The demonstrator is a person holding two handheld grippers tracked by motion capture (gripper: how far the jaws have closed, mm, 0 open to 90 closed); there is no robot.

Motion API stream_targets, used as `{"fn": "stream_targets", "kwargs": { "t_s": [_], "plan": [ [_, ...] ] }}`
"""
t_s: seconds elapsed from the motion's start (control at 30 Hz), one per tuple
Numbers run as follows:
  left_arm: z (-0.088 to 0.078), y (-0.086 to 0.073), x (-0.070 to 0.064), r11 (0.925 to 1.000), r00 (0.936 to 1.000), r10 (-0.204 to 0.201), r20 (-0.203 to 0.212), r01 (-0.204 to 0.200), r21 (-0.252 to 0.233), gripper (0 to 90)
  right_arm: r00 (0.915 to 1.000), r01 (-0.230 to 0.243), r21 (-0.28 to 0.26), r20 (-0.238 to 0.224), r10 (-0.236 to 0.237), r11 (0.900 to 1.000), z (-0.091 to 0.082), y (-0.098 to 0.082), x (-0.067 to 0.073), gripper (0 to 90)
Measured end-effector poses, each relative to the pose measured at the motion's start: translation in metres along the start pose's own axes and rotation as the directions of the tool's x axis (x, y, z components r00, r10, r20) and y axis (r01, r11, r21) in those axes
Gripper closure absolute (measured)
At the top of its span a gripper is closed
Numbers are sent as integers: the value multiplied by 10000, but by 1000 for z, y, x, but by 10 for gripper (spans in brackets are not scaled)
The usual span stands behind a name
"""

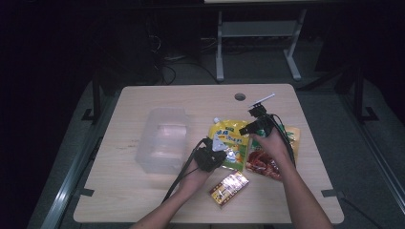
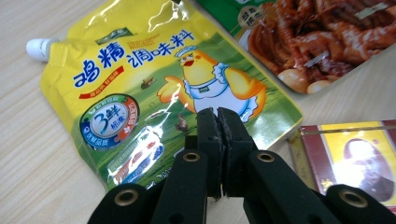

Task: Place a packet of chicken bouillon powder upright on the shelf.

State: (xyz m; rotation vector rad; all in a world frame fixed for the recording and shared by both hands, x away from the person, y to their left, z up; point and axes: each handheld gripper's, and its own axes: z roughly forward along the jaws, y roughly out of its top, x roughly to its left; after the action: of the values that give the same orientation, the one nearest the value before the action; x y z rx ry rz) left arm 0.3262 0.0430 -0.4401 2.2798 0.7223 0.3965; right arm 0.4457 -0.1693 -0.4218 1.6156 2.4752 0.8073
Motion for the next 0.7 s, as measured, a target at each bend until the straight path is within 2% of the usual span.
{"fn": "stream_targets", "kwargs": {
  "t_s": [0.03, 0.1, 0.13, 0.2, 0.37, 0.47, 0.7],
  "plan": [
    [1, 0, 0, 10000, 10000, -12, -56, 12, 35, 878, 10000, -33, 34, -91, 33, 10000, 2, 0, -1, 326],
    [4, 0, 0, 9999, 9996, 11, -283, -8, 100, 871, 10000, -52, 83, 59, 52, 10000, 5, 0, -2, 338],
    [5, 1, 1, 9998, 9995, 105, -305, -99, 191, 871, 9999, -149, 77, -38, 149, 9999, 7, 0, -3, 342],
    [6, 1, 0, 9997, 9997, -14, -236, 20, 260, 867, 9996, -264, 85, -74, 265, 9996, 9, 0, -5, 342],
    [9, 0, 2, 9990, 9993, 78, -358, -63, 437, 855, 9980, -620, 207, -144, 623, 9979, 16, -1, -9, 350],
    [9, 0, 2, 9988, 9991, 139, -397, -119, 483, 845, 9949, -903, 314, -429, 916, 9954, 20, -3, -13, 372],
    [9, 0, 3, 9986, 9994, 178, -313, -162, 511, 842, 9915, -999, 368, -803, 1026, 9943, 21, -4, -13, 425]
  ]
}}
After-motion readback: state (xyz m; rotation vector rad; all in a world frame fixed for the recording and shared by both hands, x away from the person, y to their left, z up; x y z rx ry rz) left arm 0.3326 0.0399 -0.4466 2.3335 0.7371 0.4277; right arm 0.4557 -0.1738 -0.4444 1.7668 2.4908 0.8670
